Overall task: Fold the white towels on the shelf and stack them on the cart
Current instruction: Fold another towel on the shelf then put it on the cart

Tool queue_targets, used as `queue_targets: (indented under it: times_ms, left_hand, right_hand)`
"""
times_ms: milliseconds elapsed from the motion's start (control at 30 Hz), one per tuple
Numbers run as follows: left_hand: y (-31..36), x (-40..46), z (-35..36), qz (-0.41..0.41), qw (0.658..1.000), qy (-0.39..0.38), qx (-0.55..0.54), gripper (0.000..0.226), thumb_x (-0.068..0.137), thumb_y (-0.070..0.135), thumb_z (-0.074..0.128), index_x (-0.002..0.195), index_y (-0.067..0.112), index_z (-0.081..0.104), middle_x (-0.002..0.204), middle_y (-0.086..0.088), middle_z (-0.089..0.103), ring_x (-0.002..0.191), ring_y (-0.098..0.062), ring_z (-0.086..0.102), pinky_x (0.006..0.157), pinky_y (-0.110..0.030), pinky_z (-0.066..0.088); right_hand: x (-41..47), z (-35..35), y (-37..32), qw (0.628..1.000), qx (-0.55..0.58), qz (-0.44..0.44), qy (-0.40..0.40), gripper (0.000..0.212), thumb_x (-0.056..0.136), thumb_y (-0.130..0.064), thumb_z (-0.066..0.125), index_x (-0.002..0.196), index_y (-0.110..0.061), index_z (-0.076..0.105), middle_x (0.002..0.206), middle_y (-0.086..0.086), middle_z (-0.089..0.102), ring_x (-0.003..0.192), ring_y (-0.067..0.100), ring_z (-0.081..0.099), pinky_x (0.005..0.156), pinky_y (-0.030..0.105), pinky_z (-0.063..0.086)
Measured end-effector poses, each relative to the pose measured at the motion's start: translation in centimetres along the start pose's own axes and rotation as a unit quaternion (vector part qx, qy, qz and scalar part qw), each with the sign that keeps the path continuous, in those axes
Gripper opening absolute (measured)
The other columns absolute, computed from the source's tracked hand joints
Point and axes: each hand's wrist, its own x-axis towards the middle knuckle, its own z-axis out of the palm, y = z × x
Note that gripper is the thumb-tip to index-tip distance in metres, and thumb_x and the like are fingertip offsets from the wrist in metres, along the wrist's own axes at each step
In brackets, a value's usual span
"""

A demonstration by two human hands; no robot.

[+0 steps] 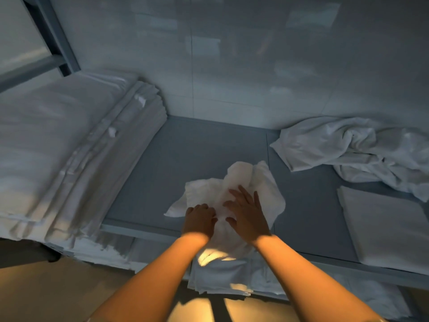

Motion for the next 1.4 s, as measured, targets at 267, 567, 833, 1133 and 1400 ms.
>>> queue_targets:
  times_ms: [267, 567, 833, 1133, 1400]
  left_hand:
    - [-0.3, -1.1, -3.9, 0.062, 0.994, 0.04, -0.086, 0.026, 0.1, 0.029, 0.041, 0.111, 0.016, 0.06, 0.103, -0.007, 0.066, 0.098, -0.028, 0.053, 0.074, -0.024, 0.025]
    - [1.6, -4.2, -14.4, 0.094, 0.982, 0.036, -0.162, 0.033, 0.093, 0.05, 0.051, 0.112, 0.027, 0.065, 0.122, -0.004, 0.064, 0.111, -0.027, 0.058, 0.084, -0.029, 0.045]
    - [1.1, -6.5, -21.1, 0.155, 0.968, 0.133, -0.147, 0.052, 0.08, 0.053, 0.067, 0.051, 0.022, 0.037, 0.047, 0.007, 0.038, 0.05, -0.012, 0.039, 0.046, -0.028, 0.022]
    - [-2.6, -7.6, -21.6, 0.154, 0.957, 0.151, -0.196, 0.03, 0.083, 0.031, 0.071, 0.057, 0.033, 0.056, 0.051, 0.009, 0.048, 0.054, -0.016, 0.046, 0.049, -0.031, 0.029]
    - [-2.2, -8.4, -20.9, 0.111, 0.929, 0.18, -0.302, 0.044, 0.088, 0.007, 0.057, 0.052, 0.028, 0.046, 0.051, 0.01, 0.045, 0.054, -0.016, 0.042, 0.049, -0.029, 0.028]
  right_hand:
    - [-1.6, -2.4, -1.0, 0.994, 0.088, -0.01, 0.065, 0.024, 0.096, -0.028, 0.053, 0.091, -0.007, 0.062, 0.094, 0.009, 0.061, 0.101, 0.027, 0.055, 0.111, 0.039, 0.027]
    - [-4.8, -12.5, -3.3, 0.979, 0.059, 0.007, 0.197, 0.013, 0.092, -0.023, 0.06, 0.094, -0.013, 0.069, 0.09, 0.007, 0.07, 0.082, 0.027, 0.066, 0.065, 0.029, 0.046]
    - [-8.0, -20.5, -3.8, 0.962, -0.028, 0.121, 0.242, 0.024, 0.089, -0.017, 0.058, 0.112, -0.018, 0.065, 0.095, 0.018, 0.068, 0.087, 0.039, 0.062, 0.067, 0.038, 0.042]
    - [-14.1, -23.4, -3.5, 0.922, 0.027, 0.236, 0.305, 0.013, 0.091, -0.013, 0.051, 0.092, -0.016, 0.064, 0.075, 0.014, 0.062, 0.071, 0.032, 0.05, 0.058, 0.036, 0.034]
    - [-16.3, -25.2, -2.8, 0.878, 0.115, 0.318, 0.34, 0.022, 0.094, -0.029, 0.054, 0.087, -0.01, 0.062, 0.083, 0.014, 0.065, 0.086, 0.036, 0.059, 0.068, 0.038, 0.04]
